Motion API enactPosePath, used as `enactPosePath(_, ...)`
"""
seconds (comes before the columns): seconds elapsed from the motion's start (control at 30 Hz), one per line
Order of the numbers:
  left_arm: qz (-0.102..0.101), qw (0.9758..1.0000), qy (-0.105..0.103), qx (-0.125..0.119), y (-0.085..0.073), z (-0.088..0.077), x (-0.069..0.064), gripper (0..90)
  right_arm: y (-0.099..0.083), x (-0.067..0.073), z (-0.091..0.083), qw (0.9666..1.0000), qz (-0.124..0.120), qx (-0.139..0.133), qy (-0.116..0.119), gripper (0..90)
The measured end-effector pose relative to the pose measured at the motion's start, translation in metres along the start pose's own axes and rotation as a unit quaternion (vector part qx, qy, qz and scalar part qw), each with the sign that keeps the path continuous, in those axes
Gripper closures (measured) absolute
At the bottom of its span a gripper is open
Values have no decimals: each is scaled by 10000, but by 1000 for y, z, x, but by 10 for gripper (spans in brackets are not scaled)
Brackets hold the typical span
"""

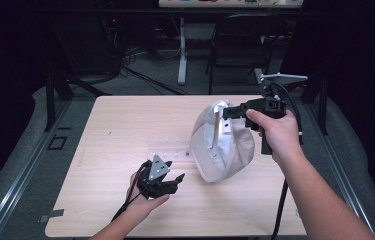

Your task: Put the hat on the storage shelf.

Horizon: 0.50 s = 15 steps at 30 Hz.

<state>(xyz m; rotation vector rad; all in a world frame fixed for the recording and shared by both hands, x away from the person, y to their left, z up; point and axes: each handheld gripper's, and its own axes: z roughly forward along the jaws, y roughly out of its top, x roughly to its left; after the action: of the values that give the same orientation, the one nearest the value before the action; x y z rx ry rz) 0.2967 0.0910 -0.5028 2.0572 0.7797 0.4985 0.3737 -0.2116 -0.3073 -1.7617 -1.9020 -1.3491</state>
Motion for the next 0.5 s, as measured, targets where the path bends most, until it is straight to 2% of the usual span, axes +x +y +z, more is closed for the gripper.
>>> enactPosePath(0.13, -9, 10000, -14, -81, 8, -1, -2, 393, 5, 4, 3, 10000, 25, -53, 8, 836)
enactPosePath(0.5, 163, 9995, -38, -251, 28, -4, -9, 392, 15, 15, 10, 9999, -16, -156, 10, 835)
